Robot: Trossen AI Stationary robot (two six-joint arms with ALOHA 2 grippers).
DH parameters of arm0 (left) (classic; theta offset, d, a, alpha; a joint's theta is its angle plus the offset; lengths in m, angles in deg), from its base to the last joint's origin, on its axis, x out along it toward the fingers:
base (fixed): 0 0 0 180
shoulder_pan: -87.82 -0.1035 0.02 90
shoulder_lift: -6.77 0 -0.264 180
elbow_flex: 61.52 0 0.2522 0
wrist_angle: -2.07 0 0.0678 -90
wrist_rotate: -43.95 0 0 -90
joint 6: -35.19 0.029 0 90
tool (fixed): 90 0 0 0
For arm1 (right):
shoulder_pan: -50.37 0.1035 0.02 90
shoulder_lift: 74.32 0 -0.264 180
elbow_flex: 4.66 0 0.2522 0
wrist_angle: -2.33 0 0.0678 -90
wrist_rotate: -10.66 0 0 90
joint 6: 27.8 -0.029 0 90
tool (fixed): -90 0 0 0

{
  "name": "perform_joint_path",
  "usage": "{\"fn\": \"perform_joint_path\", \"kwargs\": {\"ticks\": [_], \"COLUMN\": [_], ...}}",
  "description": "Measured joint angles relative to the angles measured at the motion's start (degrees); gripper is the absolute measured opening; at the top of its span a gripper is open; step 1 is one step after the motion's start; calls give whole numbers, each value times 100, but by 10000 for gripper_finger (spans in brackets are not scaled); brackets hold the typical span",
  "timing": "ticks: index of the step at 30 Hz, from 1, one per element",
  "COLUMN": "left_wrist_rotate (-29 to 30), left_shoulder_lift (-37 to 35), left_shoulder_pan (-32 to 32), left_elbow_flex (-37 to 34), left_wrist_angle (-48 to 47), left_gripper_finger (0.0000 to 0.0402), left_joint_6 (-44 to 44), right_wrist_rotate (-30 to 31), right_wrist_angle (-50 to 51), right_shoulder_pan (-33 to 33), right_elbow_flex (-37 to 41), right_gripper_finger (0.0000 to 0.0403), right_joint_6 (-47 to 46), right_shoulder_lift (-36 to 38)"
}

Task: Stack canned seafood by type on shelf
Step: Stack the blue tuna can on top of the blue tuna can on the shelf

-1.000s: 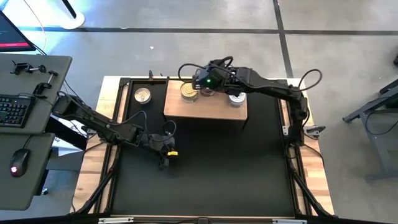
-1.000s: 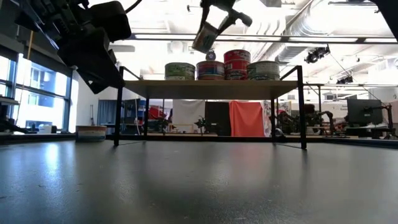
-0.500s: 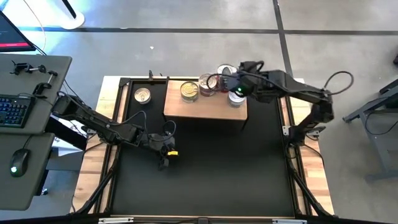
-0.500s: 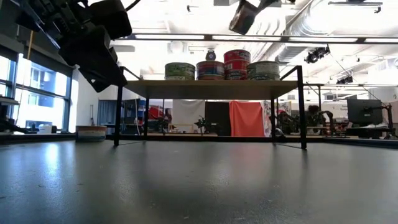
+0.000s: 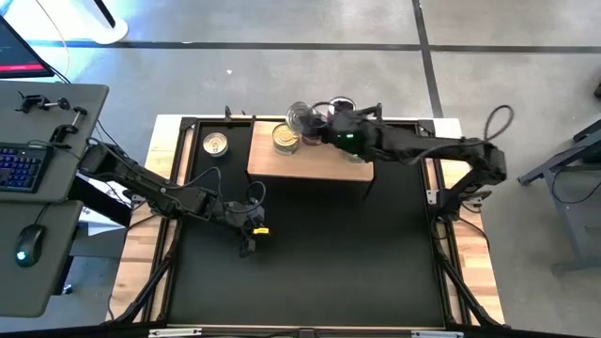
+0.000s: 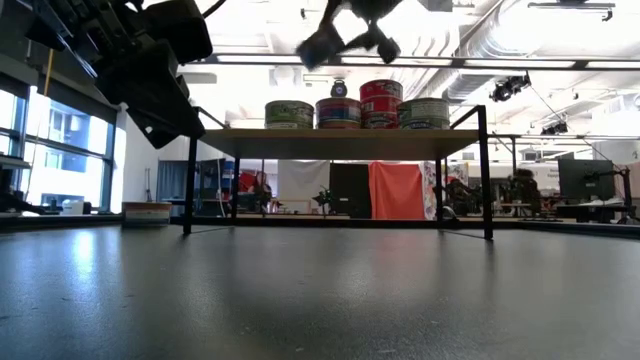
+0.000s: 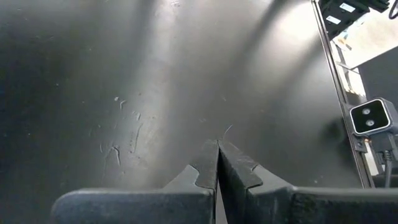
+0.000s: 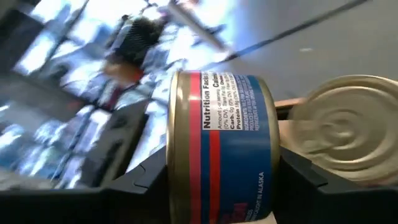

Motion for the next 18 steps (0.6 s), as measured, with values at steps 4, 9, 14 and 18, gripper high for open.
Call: {"fn": "perform_joint_path", "kwargs": {"ticks": [4, 9, 14, 18], "left_wrist_rotate": [-77, -77, -77, -79], "left_shoulder_lift": [0, 0, 0, 0], "left_shoulder_pan": [0, 0, 0, 0], "left_elbow_flex": [0, 0, 0, 0], "left_wrist_angle": [0, 0, -3, -6], "left_gripper_finger": [0, 0, 0, 0], "left_joint_6": [0, 2, 6, 7], "right_wrist_rotate": [620, 1081, 1293, 1420], "right_wrist_angle": [705, 1449, 1841, 2104], "right_shoulder_pan": [0, 2, 2, -31], "right_elbow_flex": [-636, -1202, -1469, -1425], "right_gripper_finger": [194, 179, 189, 197], "right_joint_6": [-622, -901, -1060, -1298], "right_shoulder_lift": [-355, -754, -869, -963]}}
